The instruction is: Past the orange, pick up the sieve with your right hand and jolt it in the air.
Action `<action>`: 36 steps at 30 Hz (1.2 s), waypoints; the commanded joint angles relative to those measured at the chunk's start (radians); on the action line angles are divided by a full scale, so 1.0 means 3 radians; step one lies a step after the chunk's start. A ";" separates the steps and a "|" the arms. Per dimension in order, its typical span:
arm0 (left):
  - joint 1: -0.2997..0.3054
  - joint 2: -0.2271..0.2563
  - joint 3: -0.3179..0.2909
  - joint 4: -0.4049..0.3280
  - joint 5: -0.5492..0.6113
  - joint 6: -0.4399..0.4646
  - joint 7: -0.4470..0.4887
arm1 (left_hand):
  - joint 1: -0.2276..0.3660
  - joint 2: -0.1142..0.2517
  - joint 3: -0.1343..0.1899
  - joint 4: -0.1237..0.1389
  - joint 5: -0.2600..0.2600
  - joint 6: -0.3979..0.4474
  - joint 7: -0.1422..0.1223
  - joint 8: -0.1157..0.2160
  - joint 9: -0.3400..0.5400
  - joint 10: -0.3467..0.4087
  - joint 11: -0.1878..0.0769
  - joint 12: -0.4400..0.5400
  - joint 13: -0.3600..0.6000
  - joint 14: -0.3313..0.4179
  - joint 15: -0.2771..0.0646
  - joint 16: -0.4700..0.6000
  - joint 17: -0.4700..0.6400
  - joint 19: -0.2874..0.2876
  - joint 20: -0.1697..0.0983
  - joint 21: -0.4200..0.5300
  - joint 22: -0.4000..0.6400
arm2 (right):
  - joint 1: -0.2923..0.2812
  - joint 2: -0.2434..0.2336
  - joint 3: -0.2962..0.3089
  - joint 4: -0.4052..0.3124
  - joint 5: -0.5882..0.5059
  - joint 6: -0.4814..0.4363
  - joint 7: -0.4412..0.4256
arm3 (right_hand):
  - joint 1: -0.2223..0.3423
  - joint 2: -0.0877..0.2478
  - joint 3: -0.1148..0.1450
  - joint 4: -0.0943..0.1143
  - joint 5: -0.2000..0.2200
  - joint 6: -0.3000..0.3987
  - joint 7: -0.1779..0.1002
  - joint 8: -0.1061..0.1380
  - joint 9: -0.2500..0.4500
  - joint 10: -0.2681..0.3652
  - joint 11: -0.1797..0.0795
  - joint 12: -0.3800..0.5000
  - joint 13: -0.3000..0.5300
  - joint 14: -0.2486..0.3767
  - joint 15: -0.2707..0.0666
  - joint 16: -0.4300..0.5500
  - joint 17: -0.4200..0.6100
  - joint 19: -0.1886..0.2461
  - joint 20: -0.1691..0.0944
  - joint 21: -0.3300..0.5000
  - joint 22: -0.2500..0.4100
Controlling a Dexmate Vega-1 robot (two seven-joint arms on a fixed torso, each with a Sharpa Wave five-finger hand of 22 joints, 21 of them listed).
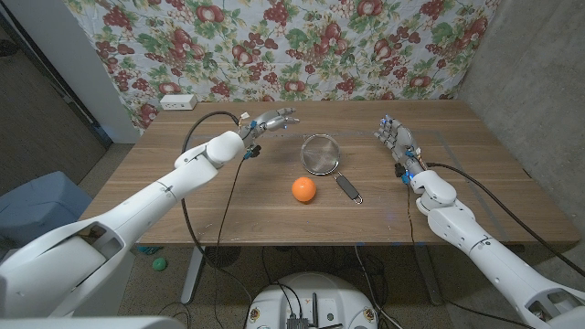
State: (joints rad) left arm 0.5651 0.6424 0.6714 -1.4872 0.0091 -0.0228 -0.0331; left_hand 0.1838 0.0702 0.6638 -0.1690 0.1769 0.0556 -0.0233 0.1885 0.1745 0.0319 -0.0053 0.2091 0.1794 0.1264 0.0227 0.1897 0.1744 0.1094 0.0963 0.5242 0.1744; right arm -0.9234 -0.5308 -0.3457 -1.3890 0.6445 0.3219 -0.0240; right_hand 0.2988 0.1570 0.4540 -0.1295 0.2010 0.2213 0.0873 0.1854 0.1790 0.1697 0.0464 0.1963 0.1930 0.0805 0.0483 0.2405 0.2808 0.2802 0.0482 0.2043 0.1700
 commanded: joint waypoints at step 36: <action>-0.0324 -0.0117 0.0355 0.0070 0.0497 0.0259 -0.0356 | 0.0159 -0.0001 -0.0012 -0.0042 -0.0004 0.0209 0.0024 0.0061 0.0015 0.0102 -0.0067 -0.0006 0.0015 0.0038 -0.0042 0.0006 0.0004 0.0047 -0.0017 -0.0060 0.0014 | -0.0125 -0.0013 0.0061 -0.0031 0.0036 0.0091 0.0002 | -0.0027 -0.0014 -0.0010 0.0003 0.0029 0.0052 0.0000 0.0020 0.0005 0.0046 -0.0002 0.0014 0.0019 0.0017 -0.0011 0.0015 0.0009 0.0034 0.0016 -0.0016 0.0015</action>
State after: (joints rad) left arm 0.4781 0.6105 0.7571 -1.4466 0.1156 0.0188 -0.1402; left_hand 0.2178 0.0700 0.6567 -0.1758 0.1769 0.1043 -0.0139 0.2004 0.1744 0.0499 -0.0232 0.2092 0.1794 0.1305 0.0159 0.1897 0.1720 0.1130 0.0927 0.5088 0.1744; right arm -0.9503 -0.5303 -0.3313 -1.3942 0.6518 0.3433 -0.0261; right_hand 0.2869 0.1450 0.4541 -0.1296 0.2010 0.2321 0.0873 0.1853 0.1790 0.1751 0.0518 0.1963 0.1927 0.0805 0.0483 0.2399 0.2806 0.2874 0.0554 0.1995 0.1700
